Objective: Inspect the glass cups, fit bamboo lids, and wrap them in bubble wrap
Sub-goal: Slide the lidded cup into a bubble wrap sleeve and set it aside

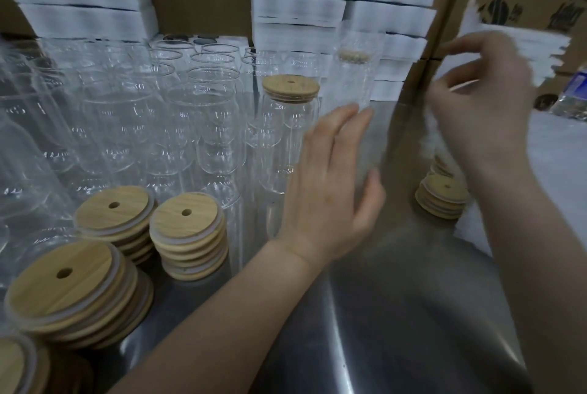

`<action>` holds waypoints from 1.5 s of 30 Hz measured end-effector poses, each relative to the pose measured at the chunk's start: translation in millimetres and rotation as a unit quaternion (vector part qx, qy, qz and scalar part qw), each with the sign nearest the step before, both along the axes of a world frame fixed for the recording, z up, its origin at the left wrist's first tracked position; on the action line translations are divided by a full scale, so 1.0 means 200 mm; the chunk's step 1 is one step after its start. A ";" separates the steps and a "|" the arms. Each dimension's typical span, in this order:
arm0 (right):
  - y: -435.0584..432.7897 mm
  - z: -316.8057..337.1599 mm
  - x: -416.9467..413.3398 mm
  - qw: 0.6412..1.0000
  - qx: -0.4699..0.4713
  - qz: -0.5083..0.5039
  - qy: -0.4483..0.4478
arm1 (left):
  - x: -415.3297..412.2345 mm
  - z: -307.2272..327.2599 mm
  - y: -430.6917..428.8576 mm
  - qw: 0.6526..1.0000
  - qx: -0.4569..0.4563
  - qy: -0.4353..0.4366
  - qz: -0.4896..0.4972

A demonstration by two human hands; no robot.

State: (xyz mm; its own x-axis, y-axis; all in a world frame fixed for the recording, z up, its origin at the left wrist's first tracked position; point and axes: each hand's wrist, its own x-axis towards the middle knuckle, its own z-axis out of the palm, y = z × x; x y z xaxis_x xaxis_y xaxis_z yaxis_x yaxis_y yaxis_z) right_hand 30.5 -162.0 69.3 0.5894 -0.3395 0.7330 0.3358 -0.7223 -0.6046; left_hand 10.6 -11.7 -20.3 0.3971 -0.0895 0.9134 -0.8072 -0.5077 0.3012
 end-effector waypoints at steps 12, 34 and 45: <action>0.21 -0.24 0.07 0.947 0.165 0.252 0.110 | 0.07 -0.11 -0.08 0.862 -0.233 0.444 -0.078; 0.04 -0.27 0.10 0.850 -0.070 0.360 0.378 | 0.10 -0.03 -0.02 0.719 -0.365 0.560 -0.190; -0.01 -0.29 0.13 0.876 0.022 0.332 0.350 | 0.08 -0.05 -0.03 0.739 -0.351 0.533 -0.216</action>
